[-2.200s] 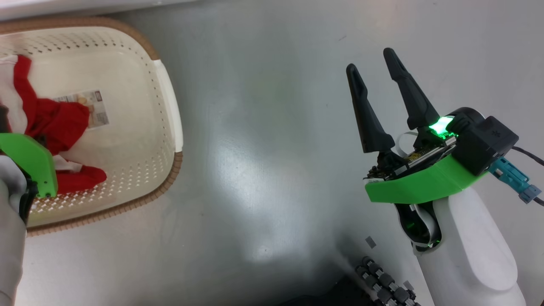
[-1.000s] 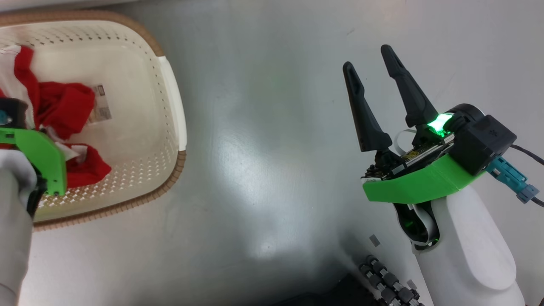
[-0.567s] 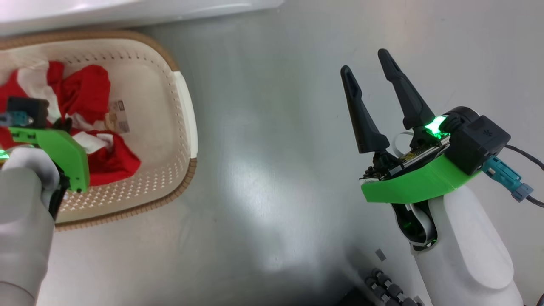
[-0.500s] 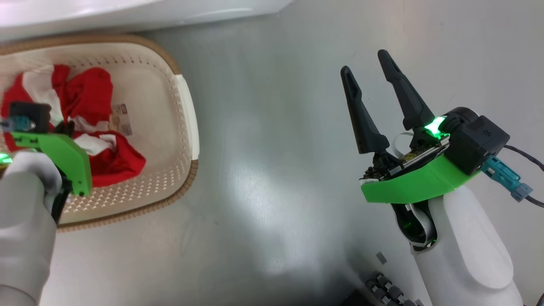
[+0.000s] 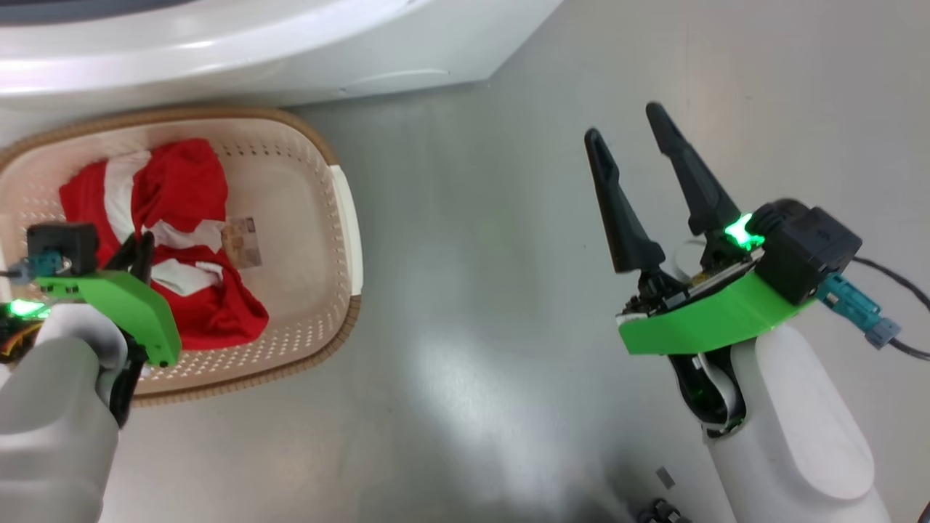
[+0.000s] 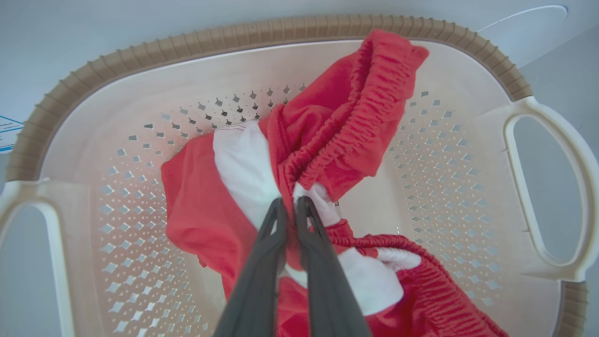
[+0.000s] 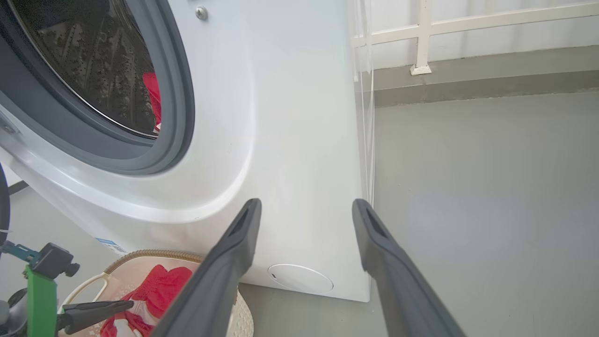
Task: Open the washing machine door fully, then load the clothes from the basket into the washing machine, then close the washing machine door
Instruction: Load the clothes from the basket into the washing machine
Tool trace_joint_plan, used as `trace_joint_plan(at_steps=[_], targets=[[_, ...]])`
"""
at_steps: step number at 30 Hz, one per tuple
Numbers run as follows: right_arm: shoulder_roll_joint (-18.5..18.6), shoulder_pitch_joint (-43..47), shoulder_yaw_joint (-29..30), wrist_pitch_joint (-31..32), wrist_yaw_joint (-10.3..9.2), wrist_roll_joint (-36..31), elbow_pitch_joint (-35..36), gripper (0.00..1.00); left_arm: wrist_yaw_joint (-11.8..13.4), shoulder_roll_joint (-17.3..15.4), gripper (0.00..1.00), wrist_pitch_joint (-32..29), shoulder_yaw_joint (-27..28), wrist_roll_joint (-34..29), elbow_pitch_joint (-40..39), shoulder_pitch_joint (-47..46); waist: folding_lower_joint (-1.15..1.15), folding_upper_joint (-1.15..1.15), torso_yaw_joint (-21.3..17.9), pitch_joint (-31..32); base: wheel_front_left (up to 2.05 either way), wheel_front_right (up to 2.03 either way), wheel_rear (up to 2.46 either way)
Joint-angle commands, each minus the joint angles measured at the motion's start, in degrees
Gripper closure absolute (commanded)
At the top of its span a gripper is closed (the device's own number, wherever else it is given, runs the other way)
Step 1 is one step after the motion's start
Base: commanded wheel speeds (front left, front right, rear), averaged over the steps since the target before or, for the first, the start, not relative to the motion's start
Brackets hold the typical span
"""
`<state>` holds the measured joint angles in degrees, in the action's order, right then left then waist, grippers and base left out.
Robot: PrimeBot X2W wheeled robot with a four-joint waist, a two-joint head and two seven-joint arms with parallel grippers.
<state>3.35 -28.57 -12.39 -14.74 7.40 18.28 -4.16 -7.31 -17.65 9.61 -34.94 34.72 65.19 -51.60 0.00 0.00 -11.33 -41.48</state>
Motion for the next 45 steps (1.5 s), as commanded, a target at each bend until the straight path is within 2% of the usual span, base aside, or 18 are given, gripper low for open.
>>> trace_joint_plan(at_steps=[1, 9, 18, 23, 38, 45], targets=[[-0.4, 2.8, -0.9, -0.3, 0.09, 0.0, 0.9, 0.00, -0.2, -2.6, 1.00, 1.4, 0.4, 1.1, -1.1, 2.1, 0.00, 0.00, 0.9, 1.9, 0.00, 0.00, 0.00], [0.7, 4.3, -1.0, -0.3, 0.09, 0.5, -0.2, 0.00, -0.2, -2.8, 1.00, 4.4, -1.0, 4.9, -3.7, 6.0, 0.00, 0.00, 2.2, 7.1, 0.00, 0.00, 0.00], [1.8, 6.1, -1.5, -0.3, 0.09, 1.3, -1.5, 0.00, -0.2, -3.0, 1.00, 5.3, -1.1, 6.5, -7.6, 10.1, 0.00, 0.00, 3.6, 13.0, 0.00, 0.00, 0.00], [2.6, 7.6, -1.6, -0.3, 0.09, 2.1, -2.5, 0.00, 0.1, -3.1, 1.00, 5.4, 2.4, 6.2, -13.1, 14.0, 0.00, 0.00, 4.4, 16.8, 0.00, 0.00, 0.00], [5.6, 13.3, -2.5, -0.3, 0.09, 4.5, -5.2, 0.00, 4.3, -0.7, 1.00, 5.4, 11.9, 0.6, -31.9, 32.0, 0.00, 0.00, 7.2, 30.1, 0.00, 0.00, 0.00], [6.5, 15.5, -2.0, -0.3, 0.09, 5.3, -5.8, 0.00, 6.0, 0.0, 1.00, 5.4, 15.3, -0.8, -40.2, 37.7, 0.00, 0.00, 8.4, 33.9, 0.00, 0.00, 0.00]])
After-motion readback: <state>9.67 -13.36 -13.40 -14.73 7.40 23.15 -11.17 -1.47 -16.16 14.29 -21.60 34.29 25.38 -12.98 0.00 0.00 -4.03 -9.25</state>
